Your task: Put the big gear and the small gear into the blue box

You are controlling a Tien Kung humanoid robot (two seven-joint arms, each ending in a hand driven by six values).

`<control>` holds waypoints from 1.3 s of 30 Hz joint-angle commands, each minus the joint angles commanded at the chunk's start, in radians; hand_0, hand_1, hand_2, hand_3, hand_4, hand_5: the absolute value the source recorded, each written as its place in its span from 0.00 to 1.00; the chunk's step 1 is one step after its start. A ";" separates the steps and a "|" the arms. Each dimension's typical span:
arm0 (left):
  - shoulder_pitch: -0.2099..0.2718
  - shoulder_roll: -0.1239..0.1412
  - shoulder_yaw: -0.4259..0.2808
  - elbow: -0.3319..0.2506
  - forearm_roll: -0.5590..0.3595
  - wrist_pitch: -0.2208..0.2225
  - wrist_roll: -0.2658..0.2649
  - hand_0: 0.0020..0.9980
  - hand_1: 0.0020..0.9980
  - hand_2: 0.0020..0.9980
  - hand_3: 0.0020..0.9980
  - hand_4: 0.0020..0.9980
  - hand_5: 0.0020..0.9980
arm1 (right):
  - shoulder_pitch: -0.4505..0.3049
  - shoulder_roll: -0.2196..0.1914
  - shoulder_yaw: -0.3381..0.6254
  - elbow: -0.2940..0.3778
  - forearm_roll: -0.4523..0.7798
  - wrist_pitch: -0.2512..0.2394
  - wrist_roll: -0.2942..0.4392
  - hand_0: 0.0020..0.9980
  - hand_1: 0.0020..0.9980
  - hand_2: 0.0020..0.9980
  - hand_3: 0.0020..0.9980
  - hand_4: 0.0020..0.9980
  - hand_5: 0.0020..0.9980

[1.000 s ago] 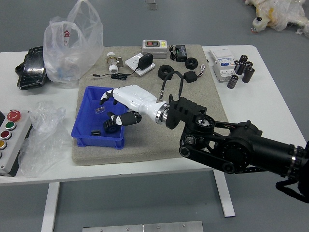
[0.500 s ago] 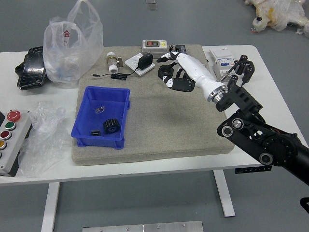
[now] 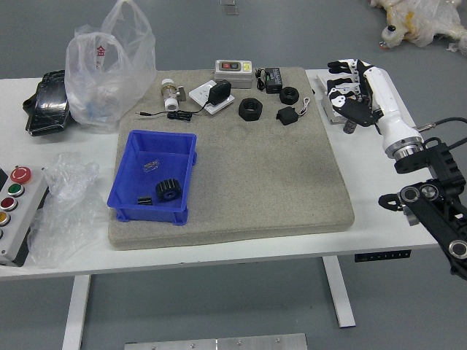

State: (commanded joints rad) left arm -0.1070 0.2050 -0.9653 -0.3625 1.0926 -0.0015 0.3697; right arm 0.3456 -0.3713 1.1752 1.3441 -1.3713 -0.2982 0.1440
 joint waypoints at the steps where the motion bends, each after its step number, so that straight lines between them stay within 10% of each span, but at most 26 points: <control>1: 0.004 0.000 0.007 0.001 -0.011 0.003 -0.003 0.69 0.64 0.60 0.72 0.70 0.40 | -0.025 -0.001 0.028 0.009 0.006 0.000 0.006 0.41 0.61 0.68 0.67 0.53 0.20; 12: -0.004 0.003 0.052 0.008 -0.071 0.010 -0.035 0.69 0.64 0.61 0.72 0.70 0.40 | -0.155 0.006 0.213 0.028 0.088 0.013 0.051 0.41 0.60 0.67 0.67 0.54 0.20; 39: -0.025 0.000 0.086 0.016 -0.121 0.018 -0.061 0.69 0.64 0.61 0.73 0.70 0.40 | -0.203 0.014 0.306 0.007 0.378 0.070 0.165 0.41 0.57 0.65 0.66 0.54 0.22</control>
State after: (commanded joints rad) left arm -0.1322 0.2051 -0.8794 -0.3468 0.9721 0.0165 0.3084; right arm 0.1429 -0.3577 1.4807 1.3514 -0.9938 -0.2282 0.3091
